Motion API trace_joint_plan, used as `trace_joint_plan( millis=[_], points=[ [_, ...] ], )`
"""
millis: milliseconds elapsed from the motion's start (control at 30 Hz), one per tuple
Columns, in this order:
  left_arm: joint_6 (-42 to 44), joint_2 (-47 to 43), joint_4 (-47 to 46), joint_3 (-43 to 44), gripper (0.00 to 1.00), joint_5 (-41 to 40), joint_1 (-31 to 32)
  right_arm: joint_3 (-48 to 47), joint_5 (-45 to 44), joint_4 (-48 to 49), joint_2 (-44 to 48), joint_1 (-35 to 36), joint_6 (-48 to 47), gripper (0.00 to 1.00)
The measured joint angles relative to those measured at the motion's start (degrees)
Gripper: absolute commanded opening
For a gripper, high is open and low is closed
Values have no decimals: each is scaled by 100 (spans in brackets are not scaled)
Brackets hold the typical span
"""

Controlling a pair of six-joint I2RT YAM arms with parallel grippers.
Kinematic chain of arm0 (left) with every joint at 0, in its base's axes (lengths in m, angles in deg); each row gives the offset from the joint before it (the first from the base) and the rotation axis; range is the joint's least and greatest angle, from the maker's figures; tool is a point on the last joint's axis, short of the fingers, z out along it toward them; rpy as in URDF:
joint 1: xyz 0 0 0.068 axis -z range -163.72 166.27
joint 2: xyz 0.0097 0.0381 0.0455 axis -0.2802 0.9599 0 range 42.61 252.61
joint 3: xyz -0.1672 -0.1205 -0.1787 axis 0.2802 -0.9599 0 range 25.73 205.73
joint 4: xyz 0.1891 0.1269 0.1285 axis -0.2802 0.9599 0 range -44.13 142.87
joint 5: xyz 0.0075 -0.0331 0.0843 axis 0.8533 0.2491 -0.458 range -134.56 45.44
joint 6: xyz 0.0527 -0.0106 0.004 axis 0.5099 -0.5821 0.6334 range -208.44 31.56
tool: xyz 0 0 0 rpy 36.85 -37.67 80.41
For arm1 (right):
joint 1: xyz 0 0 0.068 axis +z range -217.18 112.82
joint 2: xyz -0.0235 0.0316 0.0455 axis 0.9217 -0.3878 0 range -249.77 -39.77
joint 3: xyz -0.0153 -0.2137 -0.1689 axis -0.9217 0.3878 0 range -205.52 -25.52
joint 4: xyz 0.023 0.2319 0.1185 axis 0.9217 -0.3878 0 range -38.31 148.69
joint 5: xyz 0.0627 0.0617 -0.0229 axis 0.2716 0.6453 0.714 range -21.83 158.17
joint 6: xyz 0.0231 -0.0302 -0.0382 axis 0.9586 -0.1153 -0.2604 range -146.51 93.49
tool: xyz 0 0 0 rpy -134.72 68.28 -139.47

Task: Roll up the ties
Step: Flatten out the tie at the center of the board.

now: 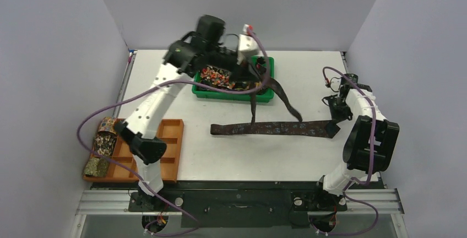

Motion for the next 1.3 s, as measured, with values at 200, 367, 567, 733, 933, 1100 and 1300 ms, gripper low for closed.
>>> trace_joint_plan(
  millis=[200,367,567,733,933,1100,1300],
  points=[
    [389,-1777,527,-1517,0,17,-1504,-26,-400,-170,0,-476,-522,0],
    [2166,-3259,1469,-4068,0,-767,-2107,-136,-645,-306,0,-728,-826,0],
    [4398,-3427,2133,-6155,0,-2098,-3982,-168,-907,-372,-2,-861,-1217,0],
    [5567,-3069,2256,-6345,9,-2817,-5375,-203,-1123,-461,-35,-1093,-1572,0],
    [5803,-2533,1937,-6308,64,-3038,-5499,-264,-1231,-592,-131,-1150,-1845,0],
    [5364,-2599,1569,-6061,71,-2787,-4913,-264,-1235,-730,-131,-1178,-2013,0],
    [4474,-2771,820,-6067,67,-2363,-3156,-264,-1226,-866,-131,-1180,-2050,0]
  ],
)
